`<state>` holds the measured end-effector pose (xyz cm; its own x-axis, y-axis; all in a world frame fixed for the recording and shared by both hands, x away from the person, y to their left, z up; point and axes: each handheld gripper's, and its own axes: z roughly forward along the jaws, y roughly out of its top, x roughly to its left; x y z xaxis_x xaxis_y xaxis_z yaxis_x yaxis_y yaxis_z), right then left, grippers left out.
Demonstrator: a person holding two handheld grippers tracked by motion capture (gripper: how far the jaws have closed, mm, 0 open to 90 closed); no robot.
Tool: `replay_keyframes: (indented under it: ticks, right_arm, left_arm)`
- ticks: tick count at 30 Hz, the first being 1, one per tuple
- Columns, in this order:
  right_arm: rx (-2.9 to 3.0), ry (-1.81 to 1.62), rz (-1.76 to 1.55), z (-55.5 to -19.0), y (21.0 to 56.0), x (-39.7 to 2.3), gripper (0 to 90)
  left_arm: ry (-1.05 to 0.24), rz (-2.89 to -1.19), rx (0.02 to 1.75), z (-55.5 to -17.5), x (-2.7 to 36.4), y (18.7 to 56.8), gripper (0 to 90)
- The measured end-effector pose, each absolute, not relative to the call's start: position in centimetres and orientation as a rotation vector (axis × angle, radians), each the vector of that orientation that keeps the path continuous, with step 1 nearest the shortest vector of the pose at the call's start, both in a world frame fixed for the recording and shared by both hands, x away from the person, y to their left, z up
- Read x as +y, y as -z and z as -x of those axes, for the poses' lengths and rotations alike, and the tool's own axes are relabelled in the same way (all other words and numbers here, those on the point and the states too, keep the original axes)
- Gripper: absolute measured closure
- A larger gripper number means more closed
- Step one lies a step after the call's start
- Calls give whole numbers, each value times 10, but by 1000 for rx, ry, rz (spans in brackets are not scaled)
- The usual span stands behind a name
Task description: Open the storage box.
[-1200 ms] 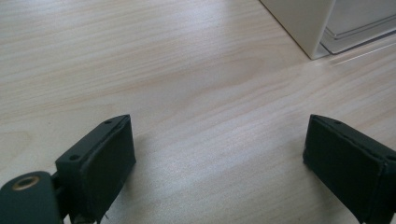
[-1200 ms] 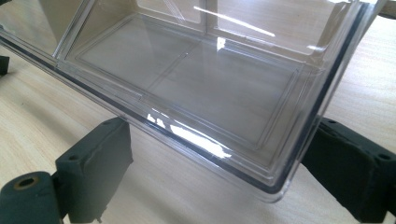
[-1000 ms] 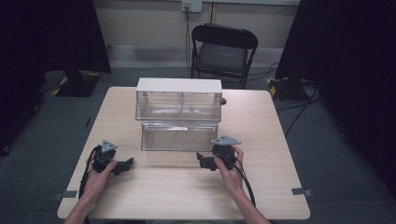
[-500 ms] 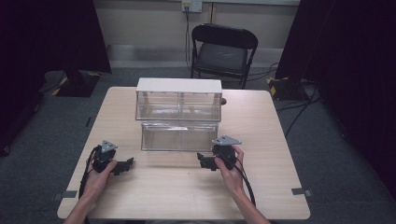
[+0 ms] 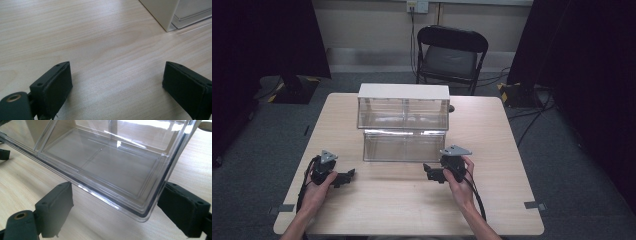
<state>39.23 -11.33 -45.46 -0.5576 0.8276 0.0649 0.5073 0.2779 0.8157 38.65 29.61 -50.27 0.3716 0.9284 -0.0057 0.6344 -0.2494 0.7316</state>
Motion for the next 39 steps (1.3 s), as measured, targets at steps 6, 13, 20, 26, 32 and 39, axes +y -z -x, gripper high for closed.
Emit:
replay_keyframes:
  ticks: [6, 13, 20, 26, 32, 39]
  right_arm:
    - [2177, -1183, -1207, -391, 453, -113, 126]
    - [2181, -1199, -1207, -391, 451, -115, 123]
    - [2181, -1209, -1208, -390, 450, -115, 117]
    - [2171, -1222, -1205, -389, 447, -115, 107]
    - [2164, -1218, -1204, -389, 447, -114, 101]
    - [2160, -1218, -1206, -389, 446, -113, 98]
  left_arm:
    - [-579, -1984, 1345, -387, 296, 503, 83]
    - [-579, -1982, 1346, -387, 296, 503, 83]
    - [-579, -1983, 1346, -386, 296, 503, 83]
    - [-580, -1985, 1345, -387, 296, 503, 83]
    - [-581, -1985, 1344, -387, 296, 503, 83]
    - [-579, -1983, 1345, -387, 296, 503, 83]
